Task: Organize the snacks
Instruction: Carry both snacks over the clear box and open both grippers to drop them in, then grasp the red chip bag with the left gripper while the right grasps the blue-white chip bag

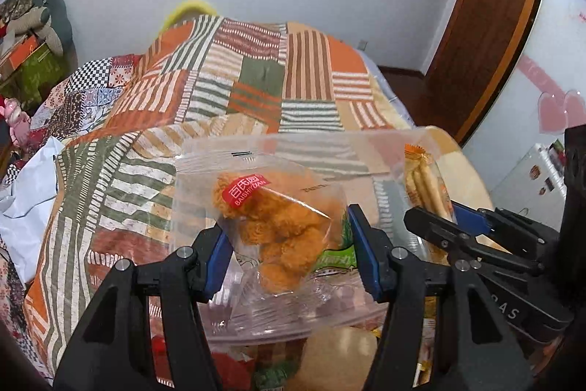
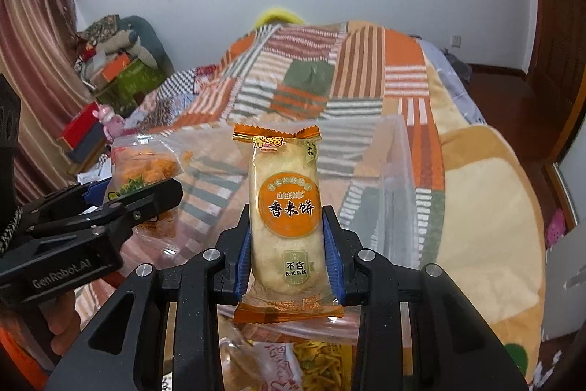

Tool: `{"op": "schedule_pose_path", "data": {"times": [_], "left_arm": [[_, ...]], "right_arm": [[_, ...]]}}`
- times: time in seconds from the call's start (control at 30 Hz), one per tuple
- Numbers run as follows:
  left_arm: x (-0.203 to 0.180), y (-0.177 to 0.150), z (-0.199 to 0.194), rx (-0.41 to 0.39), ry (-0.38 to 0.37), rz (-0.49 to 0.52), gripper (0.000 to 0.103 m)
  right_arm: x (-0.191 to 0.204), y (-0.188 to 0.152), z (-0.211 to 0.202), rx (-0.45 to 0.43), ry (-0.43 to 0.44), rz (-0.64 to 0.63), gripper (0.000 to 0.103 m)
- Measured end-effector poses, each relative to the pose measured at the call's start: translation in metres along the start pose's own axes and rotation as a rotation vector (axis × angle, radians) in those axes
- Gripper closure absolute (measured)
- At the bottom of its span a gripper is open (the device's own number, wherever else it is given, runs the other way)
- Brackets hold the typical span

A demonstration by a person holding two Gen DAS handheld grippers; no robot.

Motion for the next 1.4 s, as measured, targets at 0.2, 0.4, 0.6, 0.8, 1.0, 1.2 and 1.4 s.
{"op": "schedule_pose_path", "data": {"times": [0.2, 0.4, 0.6, 0.8, 1.0, 1.2, 1.4], "left_arm": [[-0.002, -0.011, 0.014, 0.053, -0.036, -0.028, 0.044], [-0.003, -0.012, 0.008, 0.049, -0.039, -0.016, 0.042], [-0.003, -0.006, -0.025, -0.01, -0.052, -0.012, 0.037], [0.001, -0.007, -0.063, -0.078, -0.038, -0.003, 0.027], [0.018, -0.027, -0.095, -0.113, 0.008, -0.01, 0.014], [0.038, -0.061, -0.102, -0.078, 0.03, -0.037, 0.009], [0.046, -0.096, -0.086, -0.008, 0.016, -0.063, 0.008]], "right_arm": [[-0.003, -0.009, 0.009, 0.056, -0.008, 0.005, 0.071], [-0.002, -0.008, 0.001, 0.053, -0.012, -0.003, 0.069], [-0.001, -0.004, -0.023, 0.012, 0.003, -0.014, 0.06], [0.0, -0.002, -0.06, -0.063, 0.009, -0.04, 0.048], [-0.007, -0.01, -0.087, -0.119, 0.001, -0.056, 0.033], [-0.022, -0.026, -0.091, -0.105, -0.027, -0.053, 0.026], [-0.051, -0.057, -0.078, -0.059, -0.113, -0.034, 0.018]]}}
Point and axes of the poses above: each gripper's, at about its wrist camera, not at the fingertips, and z roughly the way its jaws point, x to its left, y to its top, the point moved 9 cm from there along z, roughly the way its jaws point, and after that the axes turned 13 degrees about z, right-handed, at the moved point
